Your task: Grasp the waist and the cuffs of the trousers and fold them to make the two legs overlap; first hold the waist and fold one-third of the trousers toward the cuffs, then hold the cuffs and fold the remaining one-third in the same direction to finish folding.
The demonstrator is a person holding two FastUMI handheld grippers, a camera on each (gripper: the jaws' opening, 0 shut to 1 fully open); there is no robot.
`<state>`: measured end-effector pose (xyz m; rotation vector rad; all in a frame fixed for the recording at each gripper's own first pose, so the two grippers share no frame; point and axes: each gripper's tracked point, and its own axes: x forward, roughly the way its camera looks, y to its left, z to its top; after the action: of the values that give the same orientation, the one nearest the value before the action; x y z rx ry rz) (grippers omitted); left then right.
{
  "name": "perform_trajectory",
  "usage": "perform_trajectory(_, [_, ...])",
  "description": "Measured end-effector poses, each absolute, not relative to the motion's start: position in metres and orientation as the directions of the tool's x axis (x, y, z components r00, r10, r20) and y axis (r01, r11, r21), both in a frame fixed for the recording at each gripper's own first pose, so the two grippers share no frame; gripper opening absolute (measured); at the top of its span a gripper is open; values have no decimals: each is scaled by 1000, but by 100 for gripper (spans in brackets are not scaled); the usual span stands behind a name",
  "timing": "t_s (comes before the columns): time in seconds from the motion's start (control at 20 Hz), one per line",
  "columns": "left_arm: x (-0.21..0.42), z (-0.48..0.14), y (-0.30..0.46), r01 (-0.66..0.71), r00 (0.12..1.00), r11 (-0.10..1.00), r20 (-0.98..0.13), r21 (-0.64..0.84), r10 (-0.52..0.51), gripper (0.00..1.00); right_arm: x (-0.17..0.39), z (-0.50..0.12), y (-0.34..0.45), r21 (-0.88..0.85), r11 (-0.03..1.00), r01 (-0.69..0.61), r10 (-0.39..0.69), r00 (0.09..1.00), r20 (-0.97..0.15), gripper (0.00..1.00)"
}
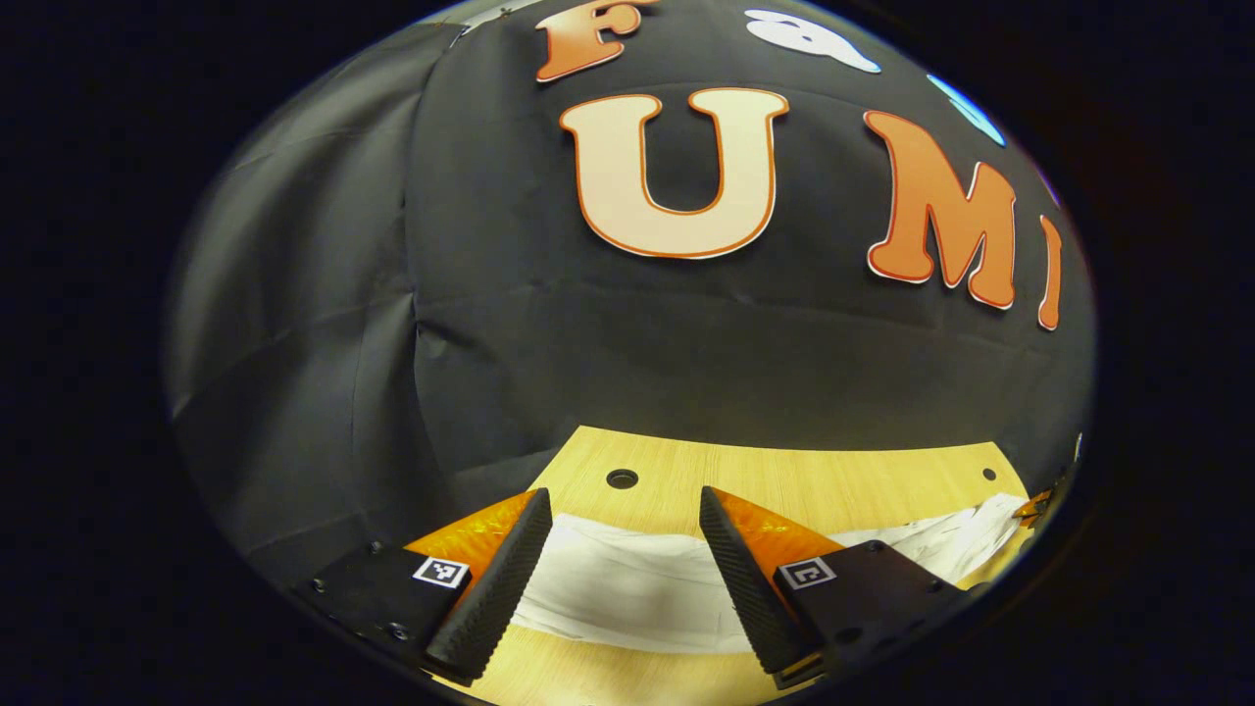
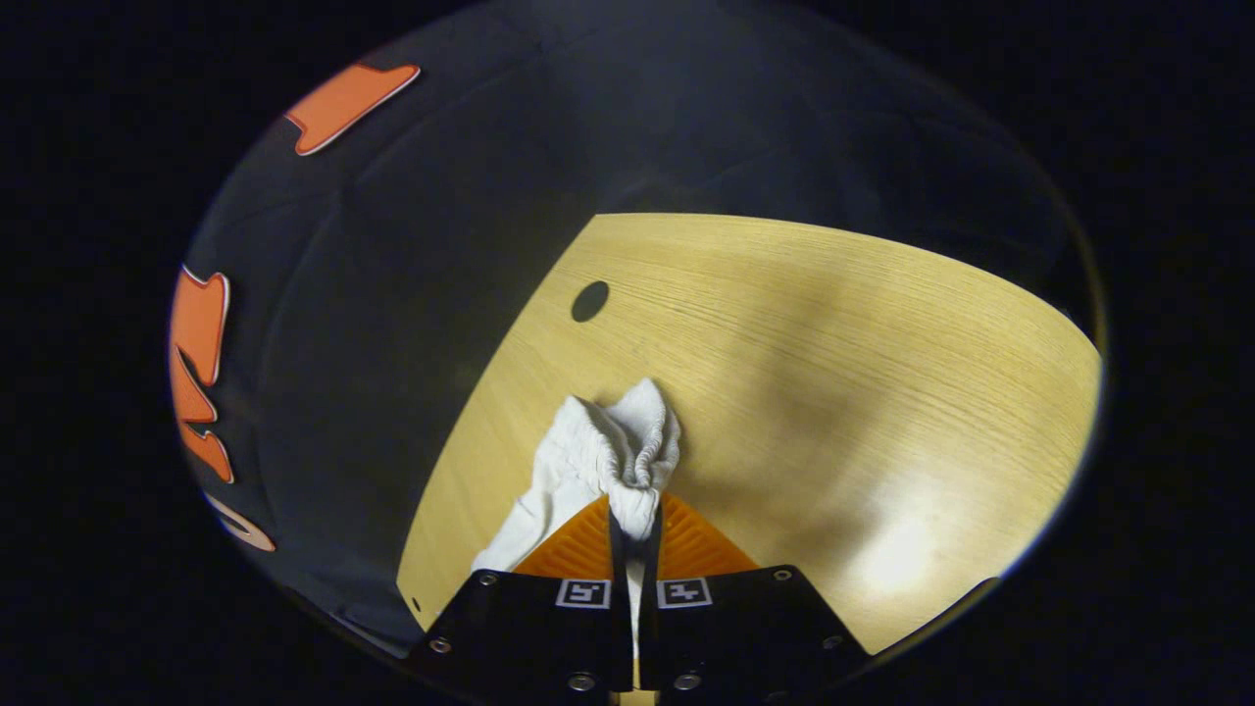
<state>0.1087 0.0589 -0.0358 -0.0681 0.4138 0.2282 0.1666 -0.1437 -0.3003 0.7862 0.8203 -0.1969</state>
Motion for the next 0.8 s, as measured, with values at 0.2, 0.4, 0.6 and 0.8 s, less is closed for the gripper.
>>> perform_trajectory(0.2, [106,-41,67,-219,893,975,-411,-42,183,99,175,-246,-99,574,749,332,179,732,-657,3])
perform_trajectory(0.4, [91,-40,105,-202,905,976,-395,-79,156,99,172,-202,-16,573,793,205,249,750,-613,2])
perform_trajectory(0.6, [75,-40,149,-220,904,970,-397,-107,161,99,152,-176,72,578,813,78,337,745,-575,2])
perform_trajectory(0.8, [52,-41,196,-242,903,962,-391,-126,176,99,141,-162,177,564,825,-31,405,728,-553,3])
